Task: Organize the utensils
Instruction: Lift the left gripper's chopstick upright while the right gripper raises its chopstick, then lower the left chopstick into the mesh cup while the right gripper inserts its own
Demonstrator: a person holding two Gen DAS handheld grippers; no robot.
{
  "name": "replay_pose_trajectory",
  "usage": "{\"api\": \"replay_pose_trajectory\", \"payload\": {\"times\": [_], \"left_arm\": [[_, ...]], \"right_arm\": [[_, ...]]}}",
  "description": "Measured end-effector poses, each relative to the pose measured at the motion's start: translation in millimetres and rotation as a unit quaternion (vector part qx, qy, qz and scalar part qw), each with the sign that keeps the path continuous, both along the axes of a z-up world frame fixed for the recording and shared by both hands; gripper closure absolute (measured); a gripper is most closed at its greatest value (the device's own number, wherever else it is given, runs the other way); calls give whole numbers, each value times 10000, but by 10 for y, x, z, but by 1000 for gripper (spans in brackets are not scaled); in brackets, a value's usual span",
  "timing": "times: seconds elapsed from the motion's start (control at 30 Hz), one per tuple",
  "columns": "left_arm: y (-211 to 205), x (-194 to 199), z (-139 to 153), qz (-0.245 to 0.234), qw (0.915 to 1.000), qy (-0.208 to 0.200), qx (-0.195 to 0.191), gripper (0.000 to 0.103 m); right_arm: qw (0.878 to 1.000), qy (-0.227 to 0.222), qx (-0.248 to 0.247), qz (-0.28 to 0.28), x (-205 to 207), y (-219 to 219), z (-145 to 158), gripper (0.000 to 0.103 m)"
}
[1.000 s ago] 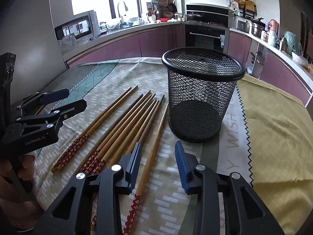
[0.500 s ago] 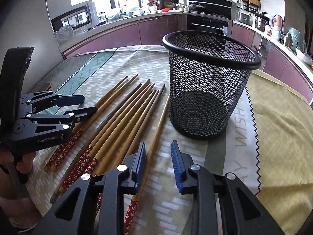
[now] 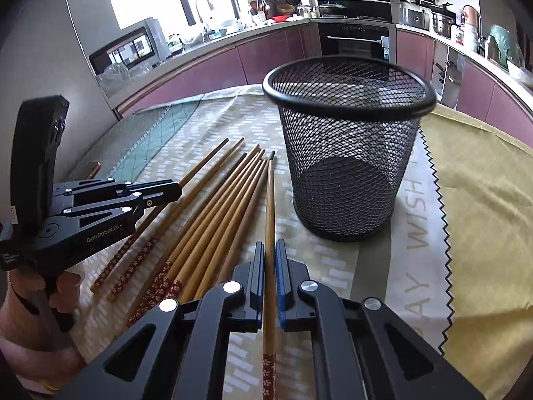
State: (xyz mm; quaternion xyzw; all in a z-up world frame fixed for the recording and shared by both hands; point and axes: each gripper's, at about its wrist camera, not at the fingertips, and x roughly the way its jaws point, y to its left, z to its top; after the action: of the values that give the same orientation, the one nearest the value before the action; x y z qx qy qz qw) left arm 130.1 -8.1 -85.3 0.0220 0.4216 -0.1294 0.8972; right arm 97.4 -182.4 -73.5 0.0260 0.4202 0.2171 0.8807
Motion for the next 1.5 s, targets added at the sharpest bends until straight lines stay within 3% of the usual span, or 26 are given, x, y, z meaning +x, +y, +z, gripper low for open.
{"api": "replay_pose_trajectory", "payload": {"times": [0.4, 0.7, 1.0, 1.13, 1.2, 1.3, 1.5], "left_arm": [[162, -428, 803, -485, 9926, -666, -895, 95], [168, -644, 1407, -841, 9776, -1242, -1479, 95], [-11, -510, 1908, -1016, 9592, -1772, -1957, 95], [-188, -379, 2125, -1053, 9528, -2038, -1991, 95], [-302, -312, 2184, -1095, 9525, -2056, -1960, 95], [-531, -173, 2160, -1165, 9586, -1910, -1760, 95], [-860, 85, 1818, -1276, 9736, -1401, -1272, 95]], "right_arm": [[9947, -683, 741, 214, -257, -280, 547, 97], [9868, -1250, 1015, 184, -329, -456, 958, 97], [9759, -1898, 1057, 179, -260, -613, 1486, 98], [9722, -2107, 1017, 72, -151, -711, 1666, 97], [9713, -2185, 934, -37, -74, -759, 1718, 97], [9740, -2100, 838, -118, 67, -810, 1708, 98], [9867, -1553, 485, -55, 319, -759, 1450, 97]]}}
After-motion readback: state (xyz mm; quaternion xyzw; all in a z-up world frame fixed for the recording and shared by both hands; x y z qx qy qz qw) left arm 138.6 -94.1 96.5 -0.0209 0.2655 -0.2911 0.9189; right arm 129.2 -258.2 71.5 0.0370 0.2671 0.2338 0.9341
